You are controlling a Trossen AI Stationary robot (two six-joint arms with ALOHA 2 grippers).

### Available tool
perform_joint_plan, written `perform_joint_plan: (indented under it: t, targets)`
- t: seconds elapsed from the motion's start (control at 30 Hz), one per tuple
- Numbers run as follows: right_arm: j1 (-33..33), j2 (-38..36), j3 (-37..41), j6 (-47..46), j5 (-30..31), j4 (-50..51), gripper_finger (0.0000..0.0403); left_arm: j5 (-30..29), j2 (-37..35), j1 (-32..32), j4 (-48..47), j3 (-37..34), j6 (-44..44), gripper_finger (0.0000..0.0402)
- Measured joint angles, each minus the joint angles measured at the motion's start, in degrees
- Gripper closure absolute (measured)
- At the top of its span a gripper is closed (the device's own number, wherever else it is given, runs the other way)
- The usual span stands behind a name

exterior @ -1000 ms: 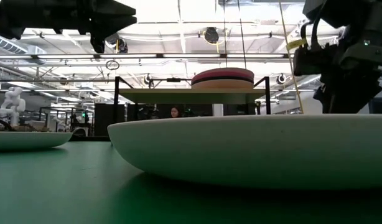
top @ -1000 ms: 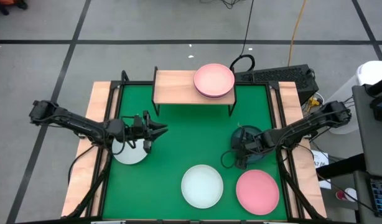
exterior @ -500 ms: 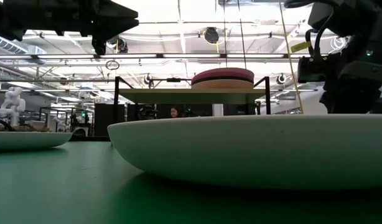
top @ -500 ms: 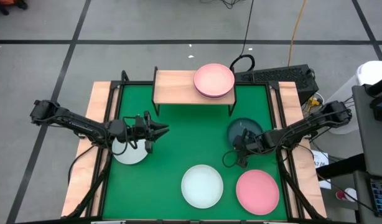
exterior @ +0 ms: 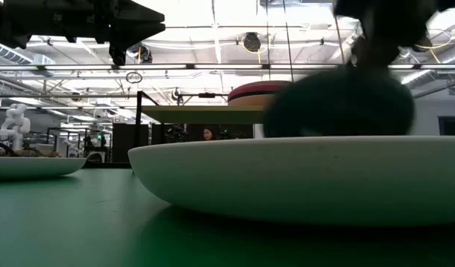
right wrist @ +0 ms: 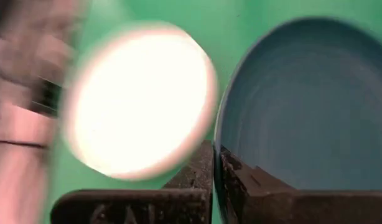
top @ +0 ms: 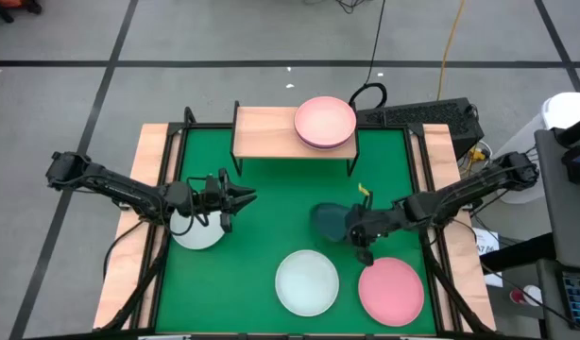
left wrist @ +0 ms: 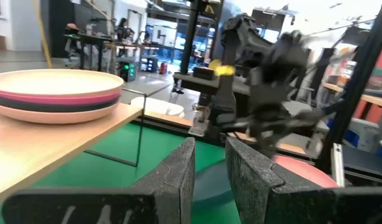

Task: Place and stack plates onto a shelf
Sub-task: Put the dark green plate on the shelf

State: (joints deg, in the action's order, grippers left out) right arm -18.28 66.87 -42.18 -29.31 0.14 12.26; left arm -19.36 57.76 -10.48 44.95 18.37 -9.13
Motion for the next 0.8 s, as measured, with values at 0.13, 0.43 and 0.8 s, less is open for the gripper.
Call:
perform_joint_plan:
  t: [0.13, 0.43, 0.8]
  targets:
    - [0.3, -1.9, -3.4, 7.4, 0.7, -7.4, 0.0403, -1.8, 0.0, 0.0, 0.4, 0.0, 0.6, 0.0307]
    - [4.9, -2.4, -10.0, 27.7, 11.0, -11.7, 0.0403, -1.8, -0.4, 0.5, 1.9, 0.0, 2.6, 0.0307]
    - [17.4, 4.3, -16.9, 40.7, 14.9, -17.4, 0.0403, -8.9, -9.8, 5.9, -5.5, 0.0, 5.7, 0.0307]
